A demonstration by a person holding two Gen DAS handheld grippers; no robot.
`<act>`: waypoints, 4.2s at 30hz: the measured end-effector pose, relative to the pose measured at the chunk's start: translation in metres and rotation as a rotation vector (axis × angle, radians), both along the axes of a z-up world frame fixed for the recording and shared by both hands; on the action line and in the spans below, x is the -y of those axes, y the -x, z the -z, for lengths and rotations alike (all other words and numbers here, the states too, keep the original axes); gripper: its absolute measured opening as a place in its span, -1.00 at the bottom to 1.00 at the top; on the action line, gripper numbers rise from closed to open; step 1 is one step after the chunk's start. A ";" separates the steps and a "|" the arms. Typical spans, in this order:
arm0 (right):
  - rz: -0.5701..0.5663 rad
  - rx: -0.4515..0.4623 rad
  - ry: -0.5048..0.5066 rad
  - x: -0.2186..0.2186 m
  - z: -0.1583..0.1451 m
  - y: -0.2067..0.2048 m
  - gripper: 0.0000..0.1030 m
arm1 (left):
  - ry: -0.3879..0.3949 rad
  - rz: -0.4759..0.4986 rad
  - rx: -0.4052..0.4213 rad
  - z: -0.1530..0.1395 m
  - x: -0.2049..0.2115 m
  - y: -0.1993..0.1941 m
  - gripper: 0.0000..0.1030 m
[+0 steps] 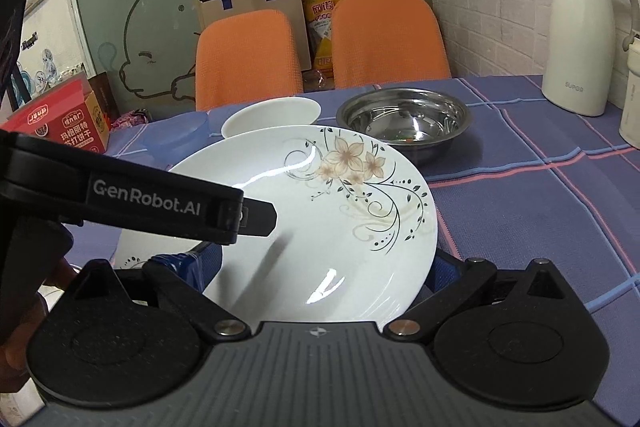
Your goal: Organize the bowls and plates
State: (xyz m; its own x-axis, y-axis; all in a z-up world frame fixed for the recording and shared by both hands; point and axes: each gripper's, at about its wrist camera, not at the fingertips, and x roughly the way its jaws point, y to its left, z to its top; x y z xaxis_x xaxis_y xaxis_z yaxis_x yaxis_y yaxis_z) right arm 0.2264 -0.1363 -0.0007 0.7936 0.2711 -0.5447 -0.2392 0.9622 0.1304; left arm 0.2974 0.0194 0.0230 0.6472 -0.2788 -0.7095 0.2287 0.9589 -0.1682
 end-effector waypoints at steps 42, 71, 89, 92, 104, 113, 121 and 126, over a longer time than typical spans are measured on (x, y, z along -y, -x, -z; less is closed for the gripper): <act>-0.300 0.011 0.094 -0.127 0.025 0.110 0.71 | 0.197 -0.254 -0.034 0.021 -0.160 0.170 0.81; -0.204 -0.091 -0.096 -0.069 0.038 0.084 0.72 | -0.192 -0.312 0.030 -0.012 -0.130 0.162 0.89; 0.052 -0.139 -0.227 0.034 0.028 0.063 0.72 | -0.133 -0.100 0.031 -0.019 -0.019 0.089 0.89; 0.079 -0.137 -0.229 0.049 0.029 0.059 0.72 | -0.145 -0.081 0.020 -0.019 -0.005 0.076 0.89; 0.095 -0.101 -0.144 0.084 0.006 0.002 0.72 | -0.197 -0.013 -0.007 -0.018 0.030 0.023 0.89; 0.109 -0.032 -0.030 0.095 -0.010 -0.097 0.72 | -0.032 0.014 0.011 -0.044 0.030 -0.081 0.89; 0.132 -0.084 0.008 0.097 0.003 -0.156 0.72 | 0.085 0.086 -0.035 -0.037 0.067 -0.191 0.89; 0.122 -0.120 0.040 0.094 0.013 -0.178 0.72 | 0.028 0.102 -0.045 -0.013 0.089 -0.228 0.89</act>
State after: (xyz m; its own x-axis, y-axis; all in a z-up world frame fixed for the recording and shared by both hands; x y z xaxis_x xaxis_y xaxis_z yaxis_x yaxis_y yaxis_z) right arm 0.4048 -0.2306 -0.0138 0.7482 0.1527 -0.6456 -0.1049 0.9881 0.1120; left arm 0.5259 -0.0697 0.0364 0.5824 -0.3619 -0.7279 0.3164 0.9257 -0.2072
